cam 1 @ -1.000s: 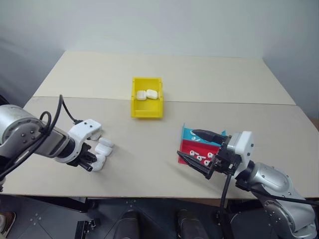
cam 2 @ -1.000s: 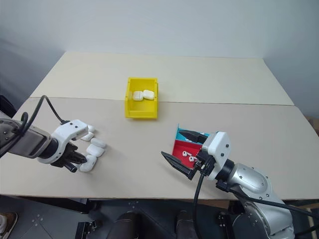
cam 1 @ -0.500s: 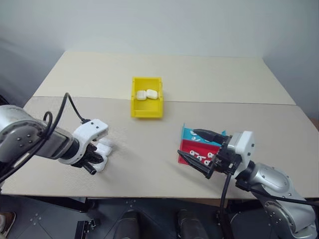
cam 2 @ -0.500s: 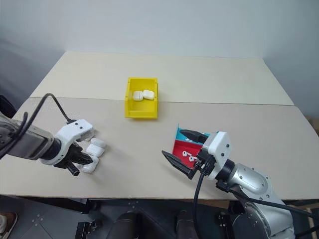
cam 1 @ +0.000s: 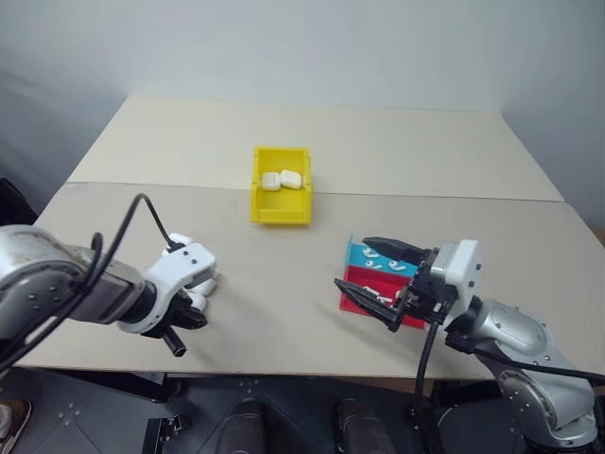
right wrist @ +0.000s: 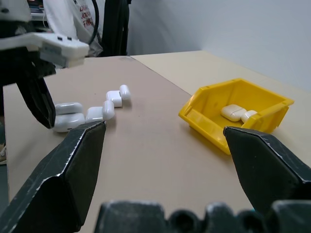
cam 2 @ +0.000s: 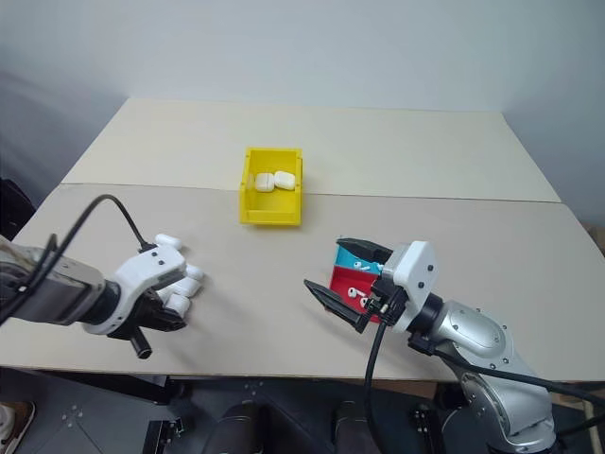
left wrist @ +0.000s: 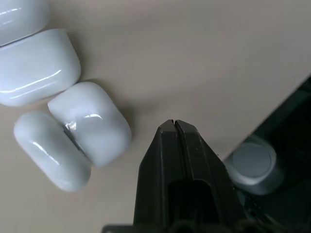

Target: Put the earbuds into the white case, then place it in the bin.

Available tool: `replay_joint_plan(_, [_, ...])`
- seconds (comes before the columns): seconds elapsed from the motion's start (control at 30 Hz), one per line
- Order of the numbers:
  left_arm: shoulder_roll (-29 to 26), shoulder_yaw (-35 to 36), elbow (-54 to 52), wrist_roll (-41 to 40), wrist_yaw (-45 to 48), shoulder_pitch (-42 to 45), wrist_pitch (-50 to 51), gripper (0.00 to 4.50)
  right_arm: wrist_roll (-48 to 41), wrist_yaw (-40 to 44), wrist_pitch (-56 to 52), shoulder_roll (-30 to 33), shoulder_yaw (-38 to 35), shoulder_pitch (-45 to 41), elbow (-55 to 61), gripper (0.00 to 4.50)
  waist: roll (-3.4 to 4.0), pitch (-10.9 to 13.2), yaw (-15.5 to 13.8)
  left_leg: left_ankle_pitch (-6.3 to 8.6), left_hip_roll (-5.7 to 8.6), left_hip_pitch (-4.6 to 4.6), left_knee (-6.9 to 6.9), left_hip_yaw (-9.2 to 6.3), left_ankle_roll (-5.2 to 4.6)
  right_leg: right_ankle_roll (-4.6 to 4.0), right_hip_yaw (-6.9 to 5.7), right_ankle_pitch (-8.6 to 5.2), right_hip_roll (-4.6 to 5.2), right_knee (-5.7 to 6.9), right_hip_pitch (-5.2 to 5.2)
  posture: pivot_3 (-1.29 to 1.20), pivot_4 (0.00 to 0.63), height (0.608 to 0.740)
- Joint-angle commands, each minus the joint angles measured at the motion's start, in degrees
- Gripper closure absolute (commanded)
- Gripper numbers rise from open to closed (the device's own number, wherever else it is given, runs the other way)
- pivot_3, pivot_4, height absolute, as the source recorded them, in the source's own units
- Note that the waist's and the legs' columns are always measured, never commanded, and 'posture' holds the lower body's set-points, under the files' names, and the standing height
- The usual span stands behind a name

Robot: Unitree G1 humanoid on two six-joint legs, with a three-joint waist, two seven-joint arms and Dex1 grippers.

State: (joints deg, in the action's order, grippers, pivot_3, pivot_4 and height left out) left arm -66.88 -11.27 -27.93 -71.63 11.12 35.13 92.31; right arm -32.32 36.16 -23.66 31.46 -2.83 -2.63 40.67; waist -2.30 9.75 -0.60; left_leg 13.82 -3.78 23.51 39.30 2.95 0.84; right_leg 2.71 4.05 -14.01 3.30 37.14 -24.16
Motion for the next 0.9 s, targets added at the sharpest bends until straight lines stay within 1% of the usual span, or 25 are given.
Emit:
replay_joint_plan(0.03, [1.91,-0.42,0.66,2.50,-4.10,-0.02,0.19,4.48,-1.02,0.29,0.55,0.43,-1.12,-0.85,1.08,0.00,0.00,0.00,0.00,0.00,0.01,0.01,0.00,0.01,0.00,0.00,0.01,0.00,0.00,0.00,-0.01,0.00,0.150,0.740])
replay_joint_plan(0.17, [2.42,-1.36,1.01,2.73,-4.97,-0.29,0.19,4.48,-1.14,-0.08,0.31,0.41,-1.11,-0.51,1.61,0.00,0.00,0.00,0.10,0.00,0.00,-0.01,0.00,-0.01,0.00,0.00,0.00,0.00,0.00,0.02,-0.01,0.00,0.150,0.740])
replay_joint_plan(0.57, [-1.23,-3.63,-0.13,5.84,-2.75,-2.43,0.19,4.48,-1.01,-0.79,0.46,0.09,-0.69,0.65,2.58,0.00,0.00,0.00,0.18,0.00,0.00,-0.05,0.00,0.01,0.00,0.00,0.00,0.00,0.00,0.02,0.01,0.00,0.150,0.740])
replay_joint_plan(0.9, [-4.12,-3.16,1.22,14.79,0.56,-2.07,0.19,4.48,-0.84,-0.21,1.02,0.11,-0.64,1.29,2.50,0.00,0.00,0.00,0.26,0.00,-0.01,-0.05,0.00,0.01,0.00,0.00,0.00,0.00,-0.01,0.02,0.00,0.00,0.150,0.740])
